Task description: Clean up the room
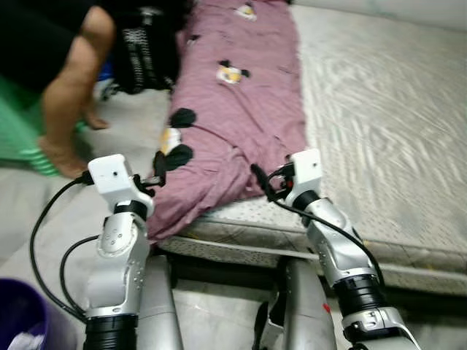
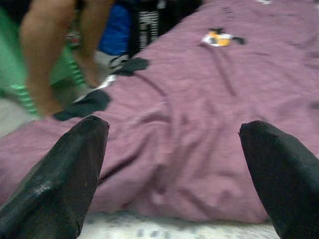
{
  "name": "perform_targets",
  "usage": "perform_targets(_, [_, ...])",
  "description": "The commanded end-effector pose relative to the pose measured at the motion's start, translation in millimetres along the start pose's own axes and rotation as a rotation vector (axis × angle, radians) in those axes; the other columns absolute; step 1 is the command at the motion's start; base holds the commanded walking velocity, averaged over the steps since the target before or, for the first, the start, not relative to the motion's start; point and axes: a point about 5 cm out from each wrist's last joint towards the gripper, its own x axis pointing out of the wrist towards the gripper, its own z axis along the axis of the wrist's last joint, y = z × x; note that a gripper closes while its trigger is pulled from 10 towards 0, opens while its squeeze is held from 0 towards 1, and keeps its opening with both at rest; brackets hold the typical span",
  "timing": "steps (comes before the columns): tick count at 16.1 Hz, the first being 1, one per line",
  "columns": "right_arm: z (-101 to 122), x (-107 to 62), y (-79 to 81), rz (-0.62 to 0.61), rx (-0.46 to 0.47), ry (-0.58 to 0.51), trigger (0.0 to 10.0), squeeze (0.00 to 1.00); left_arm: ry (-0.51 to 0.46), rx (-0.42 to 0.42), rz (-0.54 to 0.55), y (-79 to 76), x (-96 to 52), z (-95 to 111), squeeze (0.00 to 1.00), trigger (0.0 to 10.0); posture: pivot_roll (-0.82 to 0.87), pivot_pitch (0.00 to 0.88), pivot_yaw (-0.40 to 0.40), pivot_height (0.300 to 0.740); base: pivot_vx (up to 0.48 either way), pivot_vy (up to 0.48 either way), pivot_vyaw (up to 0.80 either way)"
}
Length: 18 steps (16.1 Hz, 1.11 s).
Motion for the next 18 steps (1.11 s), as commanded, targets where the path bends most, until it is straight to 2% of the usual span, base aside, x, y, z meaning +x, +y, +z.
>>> perform_targets(1, [-2.8,0.6,-5.8,0.007,-0.016,0.039,10.0,0.0,0.003,0.005,-0.005,-3.0,-0.5,0.6,0.0,10.0,0.06,0.077,-0.07,0.55,0.0,0.0,0.0])
perform_targets(4, [-10.1,-0.6,-7.6,0.034,-0.051,0.103,10.0,0.0,0.015,0.021,-0.006,-2.0,-7.3,1.0,0.0,10.0,0.06,0.096,-0.056,0.55,0.0,0.0,0.0])
perform_targets(6, [-11.7,5.6,-8.6,0.048,-0.039,0.121,10.0,0.0,0.022,0.041,-0.042,-8.4,-8.6,0.3,0.0,10.0,0.07,0.106,-0.048,0.55,0.0,0.0,0.0])
perform_targets(9, [-1.1,30.6,3.6,0.124,-0.047,0.147,10.0,0.0,0.006,0.057,-0.035,-5.6,-9.7,9.4,0.0,10.0,0.12,0.135,-0.059,0.55,0.0,0.0,0.0])
perform_targets(12, [14.5,44.2,2.4,0.104,-0.035,0.1,10.0,0.0,0.031,0.072,-0.036,-1.8,-18.6,7.0,0.0,10.0,0.13,0.147,-0.047,0.55,0.0,0.0,0.0])
perform_targets(14, [21.7,50.9,4.2,0.097,-0.002,0.079,10.0,0.0,0.041,0.079,-0.037,-0.8,-18.5,5.5,0.0,10.0,0.13,0.14,-0.045,0.55,0.0,0.0,0.0])
perform_targets(15, [22.1,53.6,9.0,0.115,0.04,0.077,10.0,0.0,0.035,0.076,-0.039,-2.3,-15.9,8.8,0.0,10.0,0.13,0.14,-0.044,0.55,0.0,0.0,0.0])
perform_targets(16, [14.8,54.0,23.3,0.195,0.048,0.12,10.0,0.0,0.029,0.07,-0.046,-4.8,-14.2,11.9,0.0,10.0,0.13,0.148,-0.045,0.55,0.0,0.0,0.0])
perform_targets(18, [8.6,55.1,36.7,0.244,0.054,0.151,10.0,0.0,0.036,0.069,-0.047,-5.2,-18.1,11.1,0.0,10.0,0.14,0.166,-0.046,0.55,0.0,0.0,0.0])
